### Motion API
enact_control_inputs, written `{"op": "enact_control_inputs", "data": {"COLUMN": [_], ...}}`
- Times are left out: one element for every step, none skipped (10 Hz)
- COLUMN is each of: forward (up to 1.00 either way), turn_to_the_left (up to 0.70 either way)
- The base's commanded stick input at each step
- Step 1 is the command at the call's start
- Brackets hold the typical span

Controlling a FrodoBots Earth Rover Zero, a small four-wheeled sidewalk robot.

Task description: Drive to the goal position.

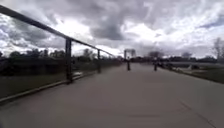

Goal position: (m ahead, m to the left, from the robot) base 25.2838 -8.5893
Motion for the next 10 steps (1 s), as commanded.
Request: {"op": "enact_control_inputs", "data": {"forward": [0.7, 0.7, 0.7, 0.7, 0.7, 0.7, 0.7, 0.7, 0.85, 0.88], "turn_to_the_left": [-0.11, -0.11, -0.11, -0.11, -0.06, -0.01, 0.0, 0.0, 0.0, 0.0]}}
